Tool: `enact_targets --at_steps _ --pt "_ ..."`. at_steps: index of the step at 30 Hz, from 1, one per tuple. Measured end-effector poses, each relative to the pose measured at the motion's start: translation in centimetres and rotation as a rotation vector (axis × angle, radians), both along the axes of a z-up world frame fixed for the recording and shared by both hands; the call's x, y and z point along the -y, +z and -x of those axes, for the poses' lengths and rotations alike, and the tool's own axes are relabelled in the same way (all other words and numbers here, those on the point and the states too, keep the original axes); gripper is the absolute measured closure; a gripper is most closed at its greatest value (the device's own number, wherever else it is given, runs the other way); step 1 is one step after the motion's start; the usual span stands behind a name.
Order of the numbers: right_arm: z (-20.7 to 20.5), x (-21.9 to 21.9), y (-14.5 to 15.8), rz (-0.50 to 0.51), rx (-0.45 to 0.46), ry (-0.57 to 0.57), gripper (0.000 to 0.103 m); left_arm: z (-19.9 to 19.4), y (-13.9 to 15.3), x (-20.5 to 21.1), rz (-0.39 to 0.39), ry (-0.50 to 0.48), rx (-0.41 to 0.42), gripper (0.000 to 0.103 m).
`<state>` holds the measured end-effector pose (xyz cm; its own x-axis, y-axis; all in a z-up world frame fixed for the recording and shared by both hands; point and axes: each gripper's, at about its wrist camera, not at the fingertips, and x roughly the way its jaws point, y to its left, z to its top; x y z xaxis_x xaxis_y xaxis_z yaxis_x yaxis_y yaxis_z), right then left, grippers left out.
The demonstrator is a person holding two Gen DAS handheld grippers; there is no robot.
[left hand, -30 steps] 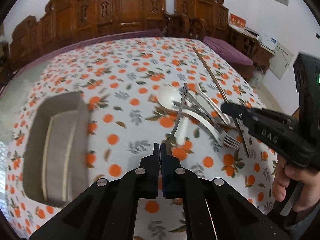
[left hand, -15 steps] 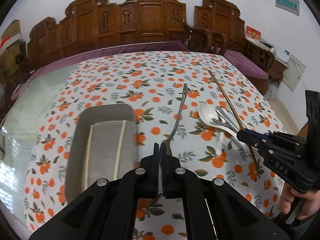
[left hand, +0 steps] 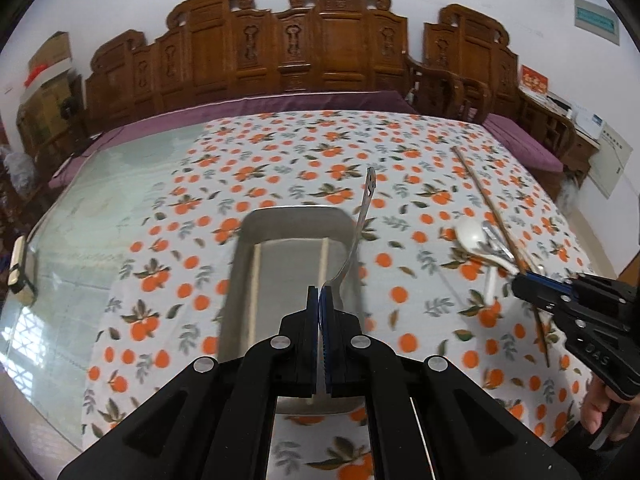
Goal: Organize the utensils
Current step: 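Carry the metal spoon into the grey tray with the left tool and release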
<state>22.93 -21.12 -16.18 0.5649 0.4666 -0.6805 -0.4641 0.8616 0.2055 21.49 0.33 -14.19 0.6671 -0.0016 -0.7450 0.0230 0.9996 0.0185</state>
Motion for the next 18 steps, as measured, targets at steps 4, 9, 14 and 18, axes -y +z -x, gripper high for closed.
enact_targets --at_steps 4,9,14,18 --pt "0.4 -1.2 0.0 0.013 0.004 0.028 0.097 -0.6 -1.4 -1.8 -0.012 0.035 -0.03 0.102" --pt "0.6 -2.0 0.0 0.017 0.006 0.047 0.097 -1.5 -4.4 -3.2 -0.051 0.066 -0.098 0.102" --pt "0.6 -2.1 -0.1 0.015 0.002 0.049 0.097 -2.1 -5.9 -3.8 -0.062 0.074 -0.125 0.102" --pt "0.5 -2.3 -0.4 0.015 -0.006 0.047 0.097 -2.6 -6.3 -3.9 -0.047 0.066 -0.132 0.102"
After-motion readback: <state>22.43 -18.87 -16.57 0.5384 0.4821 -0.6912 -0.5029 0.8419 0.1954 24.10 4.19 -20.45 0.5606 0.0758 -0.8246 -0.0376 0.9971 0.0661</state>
